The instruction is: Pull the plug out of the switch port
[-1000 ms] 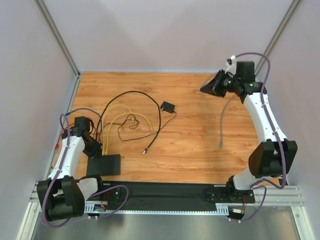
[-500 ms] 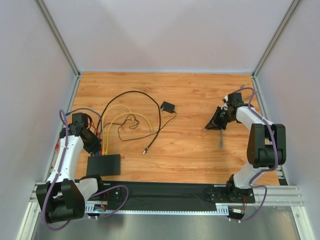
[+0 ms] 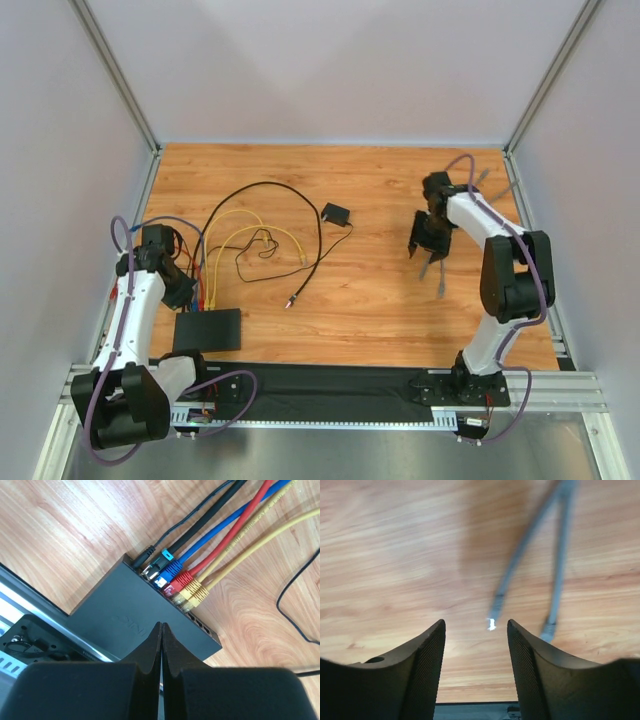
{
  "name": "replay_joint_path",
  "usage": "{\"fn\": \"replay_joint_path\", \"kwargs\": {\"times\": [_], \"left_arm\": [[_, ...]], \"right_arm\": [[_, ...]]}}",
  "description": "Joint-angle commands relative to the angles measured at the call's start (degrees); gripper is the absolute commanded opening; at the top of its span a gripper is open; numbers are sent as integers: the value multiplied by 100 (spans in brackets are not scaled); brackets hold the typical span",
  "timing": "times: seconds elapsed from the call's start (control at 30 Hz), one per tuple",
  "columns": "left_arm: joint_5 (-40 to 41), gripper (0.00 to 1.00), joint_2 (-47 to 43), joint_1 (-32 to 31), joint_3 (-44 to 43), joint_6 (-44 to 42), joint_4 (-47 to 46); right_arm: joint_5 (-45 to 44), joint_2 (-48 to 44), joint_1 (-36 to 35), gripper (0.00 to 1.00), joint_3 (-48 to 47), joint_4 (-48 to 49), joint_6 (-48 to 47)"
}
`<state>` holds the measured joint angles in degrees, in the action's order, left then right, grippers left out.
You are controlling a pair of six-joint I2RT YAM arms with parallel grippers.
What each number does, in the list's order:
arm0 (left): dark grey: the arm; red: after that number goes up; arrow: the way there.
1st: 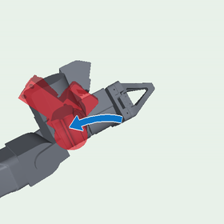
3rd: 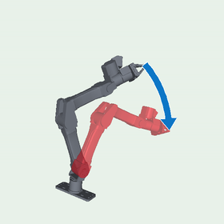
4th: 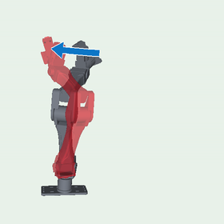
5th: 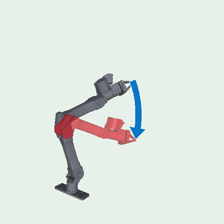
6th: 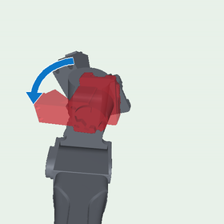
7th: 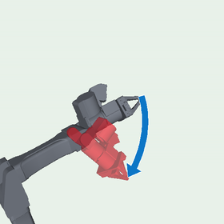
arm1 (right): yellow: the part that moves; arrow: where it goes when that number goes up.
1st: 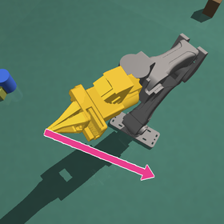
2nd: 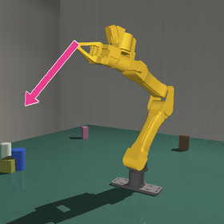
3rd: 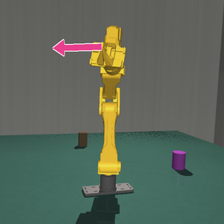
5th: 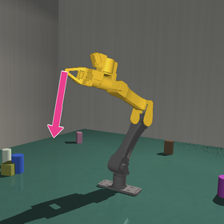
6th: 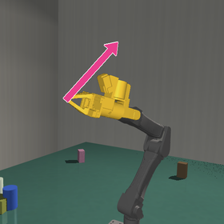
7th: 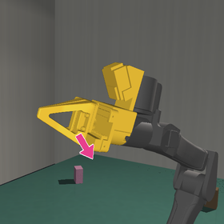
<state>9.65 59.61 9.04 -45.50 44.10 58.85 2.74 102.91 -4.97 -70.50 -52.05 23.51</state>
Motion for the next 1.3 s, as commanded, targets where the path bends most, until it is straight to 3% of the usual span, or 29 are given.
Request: {"fn": "replay_joint_path", "kwargs": {"times": [0.0, 0.07, 0.1, 0.2, 0.37, 0.5, 0.67, 0.8, 0.9, 1.1, 1.27], "left_arm": [[257, 1, -64, 28, -109, 108, 83], [231, 1, -29, 28, -117, 90, 30], [222, 1, 23, 28, -91, 82, -31], [239, 1, 190, 54, -74, 29, -154], [-147, 0, 393, 116, 93, -42, -374], [-314, 0, 463, 133, 234, -85, -532], [-297, 0, 604, 133, 243, -182, -541], [-271, 0, 551, 142, 296, -129, -550], [-253, 0, 551, 142, 331, -94, -567], [-165, 0, 534, 142, 348, -59, -533], [-121, 0, 446, 142, 348, -50, -532]], "right_arm": [[-793, -482, -1170, 55, -1216, -481, -75], [-374, -457, -1926, 56, -1536, -316, -48], [421, -439, -2407, 56, -1702, -88, -4], [1586, -186, -3269, 56, -1774, 1124, 258], [2973, 913, -4081, 57, -2810, 2004, 637], [3565, 2193, -4564, 58, -3653, 2498, 980], [3751, 3540, -4723, 49, -5067, 2446, 1532], [3698, 4147, -4732, 43, -5596, 2305, 2008], [3698, 4342, -4767, 36, -5554, 2444, 2237], [3935, 4702, -4943, 35, -5580, 2498, 2351], [4050, 4493, -5101, 34, -5141, 2498, 2290]]}}
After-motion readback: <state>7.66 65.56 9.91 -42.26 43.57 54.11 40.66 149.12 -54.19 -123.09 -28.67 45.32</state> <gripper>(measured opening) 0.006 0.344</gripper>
